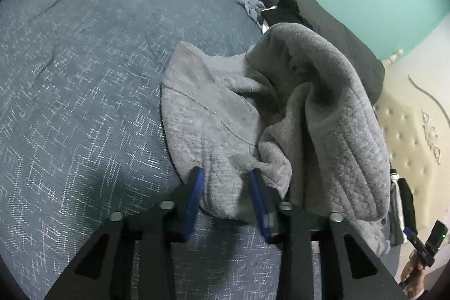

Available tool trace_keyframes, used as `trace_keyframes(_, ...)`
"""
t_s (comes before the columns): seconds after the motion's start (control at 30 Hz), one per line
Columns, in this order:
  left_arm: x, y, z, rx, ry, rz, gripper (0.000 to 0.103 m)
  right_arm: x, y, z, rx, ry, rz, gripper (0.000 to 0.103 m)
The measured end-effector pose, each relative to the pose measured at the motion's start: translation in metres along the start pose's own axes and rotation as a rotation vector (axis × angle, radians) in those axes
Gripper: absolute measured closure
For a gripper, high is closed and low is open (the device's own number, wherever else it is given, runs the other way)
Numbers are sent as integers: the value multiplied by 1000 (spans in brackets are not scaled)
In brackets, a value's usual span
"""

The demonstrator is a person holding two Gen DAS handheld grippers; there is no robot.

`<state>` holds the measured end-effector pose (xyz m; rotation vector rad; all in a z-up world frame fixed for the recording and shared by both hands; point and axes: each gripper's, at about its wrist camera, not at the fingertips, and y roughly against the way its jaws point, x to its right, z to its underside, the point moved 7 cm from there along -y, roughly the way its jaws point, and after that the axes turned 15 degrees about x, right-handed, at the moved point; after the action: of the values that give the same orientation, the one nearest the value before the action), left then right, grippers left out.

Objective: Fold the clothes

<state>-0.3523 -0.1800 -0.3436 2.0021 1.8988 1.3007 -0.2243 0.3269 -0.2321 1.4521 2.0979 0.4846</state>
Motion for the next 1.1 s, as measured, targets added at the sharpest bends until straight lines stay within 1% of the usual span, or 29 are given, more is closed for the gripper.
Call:
trace_keyframes(0.03, 1, 1, -1, 5, -7, -3, 83, -15, -11, 1, -24, 34, -32, 50)
trace_keyframes(0.13, 2, 4, -4, 15, -11, 0, 91, -44, -38, 8, -92, 91, -85, 46)
trace_keyframes(0.17, 3, 6, -5, 18, -17, 1, 92, -53, -47, 10, -113, 98, -101, 45)
trace_keyframes(0.33, 7, 15, -11, 37, -42, 7, 94, -96, -85, 22, -189, 140, -160, 44)
trace_keyframes(0.5, 12, 27, -16, 50, -58, 22, 95, -133, -120, 39, -266, 215, -204, 44)
trace_keyframes(0.57, 13, 35, -17, 59, -55, 34, 95, -143, -128, 47, -286, 249, -202, 44)
trace_keyframes(0.63, 15, 41, -20, 68, -59, 39, 96, -151, -136, 58, -307, 310, -171, 44)
trace_keyframes(0.67, 17, 44, -22, 71, -63, 42, 96, -155, -140, 65, -318, 353, -149, 46)
trace_keyframes(0.7, 18, 47, -23, 72, -68, 44, 96, -157, -142, 68, -318, 368, -143, 61)
trace_keyframes(0.73, 19, 50, -24, 73, -72, 46, 96, -158, -143, 70, -315, 378, -142, 71)
trace_keyframes(0.77, 20, 52, -25, 76, -74, 48, 96, -158, -143, 69, -312, 370, -132, 90)
trace_keyframes(0.8, 21, 55, -26, 79, -73, 48, 96, -156, -141, 66, -298, 358, -126, 99)
trace_keyframes(0.93, 23, 70, -30, 95, -64, 58, 99, -153, -115, 37, -205, 338, -122, 100)
trace_keyframes(1.0, 25, 79, -31, 102, -64, 66, 99, -146, -91, 12, -142, 320, -117, 100)
trace_keyframes(1.1, 24, 94, -28, 106, -61, 71, 99, -126, -63, -18, -81, 294, -92, 100)
